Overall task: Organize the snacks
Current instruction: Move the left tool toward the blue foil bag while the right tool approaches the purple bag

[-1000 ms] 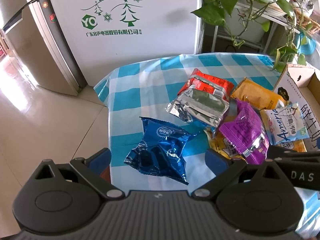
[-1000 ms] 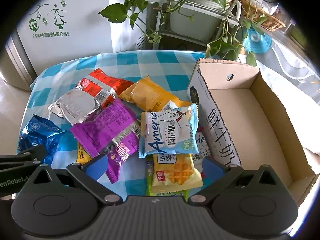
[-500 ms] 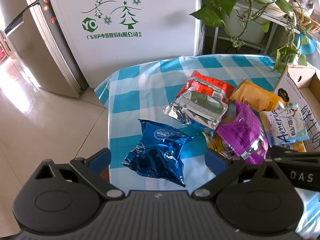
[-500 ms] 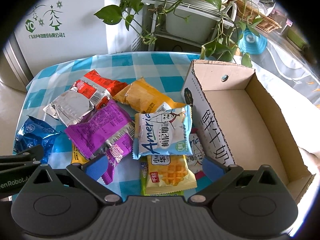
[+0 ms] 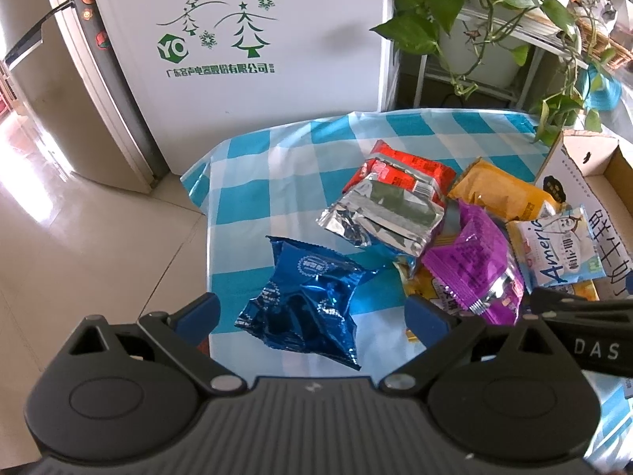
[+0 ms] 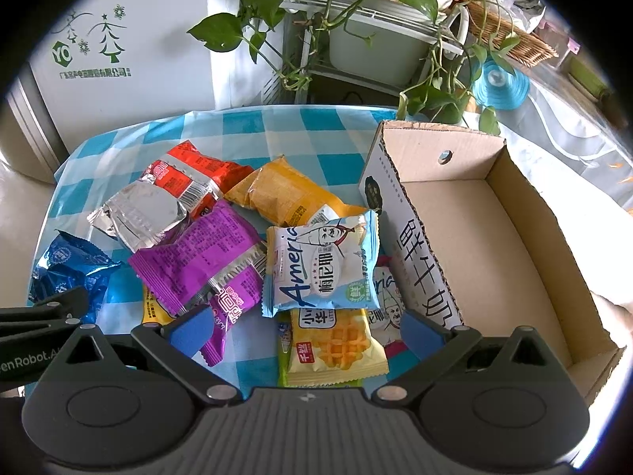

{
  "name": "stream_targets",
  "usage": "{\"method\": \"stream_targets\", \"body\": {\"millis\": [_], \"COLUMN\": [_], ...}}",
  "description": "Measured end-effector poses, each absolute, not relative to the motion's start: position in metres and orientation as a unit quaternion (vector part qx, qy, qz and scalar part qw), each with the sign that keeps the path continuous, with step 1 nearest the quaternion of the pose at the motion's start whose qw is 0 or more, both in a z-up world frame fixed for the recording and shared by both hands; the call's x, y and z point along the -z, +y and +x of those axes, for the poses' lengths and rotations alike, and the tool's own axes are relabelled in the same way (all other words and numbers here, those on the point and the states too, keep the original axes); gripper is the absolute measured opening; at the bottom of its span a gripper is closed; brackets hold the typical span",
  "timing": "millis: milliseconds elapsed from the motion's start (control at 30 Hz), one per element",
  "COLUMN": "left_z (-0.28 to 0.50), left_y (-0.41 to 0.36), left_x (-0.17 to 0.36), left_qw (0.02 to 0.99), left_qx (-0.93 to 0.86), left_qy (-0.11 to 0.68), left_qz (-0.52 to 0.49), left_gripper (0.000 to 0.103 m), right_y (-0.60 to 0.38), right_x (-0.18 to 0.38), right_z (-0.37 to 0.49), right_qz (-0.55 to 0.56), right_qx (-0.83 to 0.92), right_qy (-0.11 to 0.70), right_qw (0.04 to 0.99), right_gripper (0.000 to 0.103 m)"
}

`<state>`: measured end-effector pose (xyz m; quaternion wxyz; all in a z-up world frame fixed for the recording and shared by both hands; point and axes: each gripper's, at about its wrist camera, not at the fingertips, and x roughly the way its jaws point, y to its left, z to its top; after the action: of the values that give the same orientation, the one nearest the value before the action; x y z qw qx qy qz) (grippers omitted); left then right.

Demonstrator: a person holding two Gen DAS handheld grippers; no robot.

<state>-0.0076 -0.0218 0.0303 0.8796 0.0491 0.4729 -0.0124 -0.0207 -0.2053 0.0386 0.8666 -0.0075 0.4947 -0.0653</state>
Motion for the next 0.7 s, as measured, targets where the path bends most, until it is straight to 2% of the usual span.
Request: {"method": "stream_targets", "body": {"millis": [700], "left_z": [0.001], "left_y": [0.004], "left_x": [-0.036], "left_qw": [0.88], "left_qx": [0.041], "left_qy": [0.472], "left_qz": [-0.026], "left_gripper": [0.099], "right_y": [-0.24], "right_x": [-0.051], "right_z": [-0.03], "right_qz": [0.064], "right_qx": [-0.02], "right_qy": [0.461], "right_qw": [0.885], "right_gripper": [0.103]}}
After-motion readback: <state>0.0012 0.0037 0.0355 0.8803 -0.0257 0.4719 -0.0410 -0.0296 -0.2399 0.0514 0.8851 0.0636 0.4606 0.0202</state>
